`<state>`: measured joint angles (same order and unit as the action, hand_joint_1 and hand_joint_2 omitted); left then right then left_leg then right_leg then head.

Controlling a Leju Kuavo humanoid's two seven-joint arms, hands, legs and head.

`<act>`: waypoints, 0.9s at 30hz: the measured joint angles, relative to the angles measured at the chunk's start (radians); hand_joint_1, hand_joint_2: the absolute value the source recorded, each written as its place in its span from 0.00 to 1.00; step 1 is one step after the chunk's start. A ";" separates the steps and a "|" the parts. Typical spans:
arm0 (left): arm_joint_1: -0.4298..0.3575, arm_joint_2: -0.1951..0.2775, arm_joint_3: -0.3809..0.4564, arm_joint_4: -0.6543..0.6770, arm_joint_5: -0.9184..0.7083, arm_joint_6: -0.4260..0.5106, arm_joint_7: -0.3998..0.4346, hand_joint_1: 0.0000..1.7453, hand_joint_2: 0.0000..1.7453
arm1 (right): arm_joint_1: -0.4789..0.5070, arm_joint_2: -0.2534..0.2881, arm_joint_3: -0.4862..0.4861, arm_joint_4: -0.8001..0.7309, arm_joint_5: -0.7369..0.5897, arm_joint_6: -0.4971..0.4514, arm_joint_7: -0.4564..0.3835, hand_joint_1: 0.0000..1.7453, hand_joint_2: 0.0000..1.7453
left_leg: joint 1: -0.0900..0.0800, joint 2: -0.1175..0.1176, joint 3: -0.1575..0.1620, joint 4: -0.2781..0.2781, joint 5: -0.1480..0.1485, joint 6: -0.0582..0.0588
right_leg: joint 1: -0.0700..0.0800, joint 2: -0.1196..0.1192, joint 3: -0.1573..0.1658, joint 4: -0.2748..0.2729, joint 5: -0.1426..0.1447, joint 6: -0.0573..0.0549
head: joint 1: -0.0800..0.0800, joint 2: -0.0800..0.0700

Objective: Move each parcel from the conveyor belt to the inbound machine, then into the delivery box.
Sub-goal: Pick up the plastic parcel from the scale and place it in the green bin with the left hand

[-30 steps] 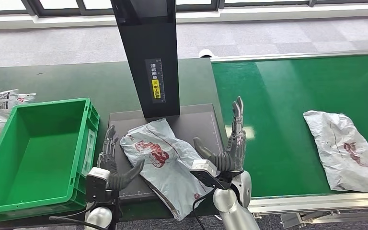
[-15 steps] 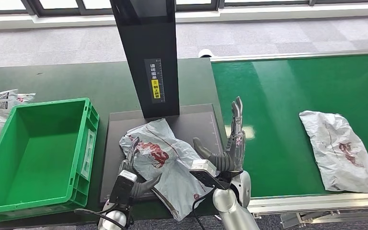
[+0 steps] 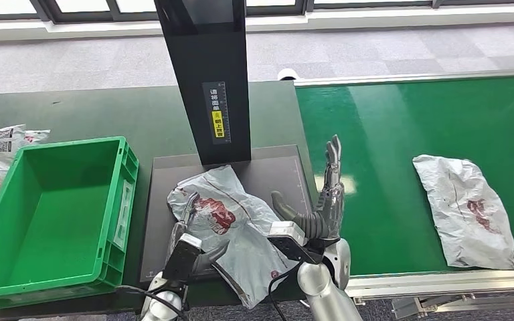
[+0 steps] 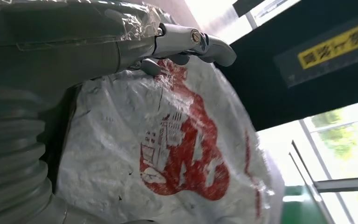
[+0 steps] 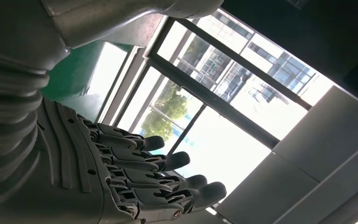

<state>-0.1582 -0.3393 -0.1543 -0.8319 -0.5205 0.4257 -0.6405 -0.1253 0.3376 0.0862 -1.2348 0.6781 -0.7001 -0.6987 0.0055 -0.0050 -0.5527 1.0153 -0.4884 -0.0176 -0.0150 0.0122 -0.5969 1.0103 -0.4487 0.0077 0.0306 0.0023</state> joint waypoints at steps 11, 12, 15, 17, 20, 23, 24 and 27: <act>-0.180 -0.028 -0.140 0.301 -0.308 0.138 0.322 1.00 1.00 | 0.000 0.000 -0.001 0.000 0.014 0.023 0.009 0.00 1.00 | 0.000 -0.007 0.001 0.000 0.001 0.002 | -0.001 -0.008 0.006 0.000 0.000 0.001 | 0.000 0.000; -0.192 -0.029 -0.152 0.316 -0.353 0.143 0.358 1.00 1.00 | 0.000 0.000 -0.002 0.000 0.018 0.026 0.010 0.00 1.00 | 0.000 -0.007 0.002 0.000 0.001 0.002 | -0.001 -0.008 0.007 0.000 0.000 0.001 | 0.000 0.000; -0.220 -0.031 -0.170 0.347 -0.465 0.146 0.433 1.00 1.00 | 0.000 0.000 -0.003 0.000 0.025 0.033 0.011 0.00 1.00 | -0.001 -0.007 0.002 0.000 0.000 0.002 | -0.002 -0.008 0.010 0.000 -0.001 0.002 | 0.000 0.000; -0.233 -0.033 -0.175 0.361 -0.524 0.145 0.472 1.00 1.00 | 0.001 0.000 -0.003 0.000 0.028 0.034 0.011 0.00 1.00 | -0.001 -0.007 0.002 0.000 0.000 0.003 | -0.002 -0.008 0.012 0.000 -0.001 0.002 | 0.000 0.000; -0.246 -0.035 -0.177 0.374 -0.583 0.139 0.506 1.00 1.00 | 0.001 0.000 -0.004 0.000 0.031 0.033 0.011 0.00 1.00 | -0.001 -0.006 0.002 0.000 0.000 0.003 | -0.002 -0.008 0.013 0.000 -0.001 0.002 | 0.000 0.000; -0.251 -0.037 -0.177 0.377 -0.623 0.134 0.522 1.00 1.00 | 0.001 0.000 -0.004 -0.001 0.032 0.032 0.014 0.00 1.00 | -0.001 -0.006 0.007 0.000 0.000 0.002 | -0.001 -0.008 0.013 0.000 -0.001 0.002 | 0.000 0.000; -0.252 -0.037 -0.177 0.378 -0.633 0.133 0.526 1.00 1.00 | 0.001 0.000 -0.005 -0.001 0.033 0.032 0.014 0.00 1.00 | -0.001 -0.006 0.009 0.000 0.000 0.002 | -0.001 -0.008 0.013 0.000 -0.001 0.002 | 0.000 0.000; -0.256 -0.038 -0.176 0.380 -0.663 0.130 0.542 1.00 1.00 | 0.002 0.000 -0.007 -0.002 0.034 0.032 0.016 0.00 1.00 | -0.001 -0.006 0.009 0.000 0.000 0.002 | -0.001 -0.008 0.013 0.000 -0.001 0.002 | 0.000 0.000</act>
<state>-0.4146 -0.3777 -0.3307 -0.4515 -1.1833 0.5557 -0.0988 -0.1234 0.3376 0.0792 -1.2372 0.7121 -0.6680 -0.6831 0.0049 -0.0113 -0.5435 1.0151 -0.4880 -0.0153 -0.0165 0.0044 -0.5834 1.0100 -0.4496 0.0093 0.0309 0.0023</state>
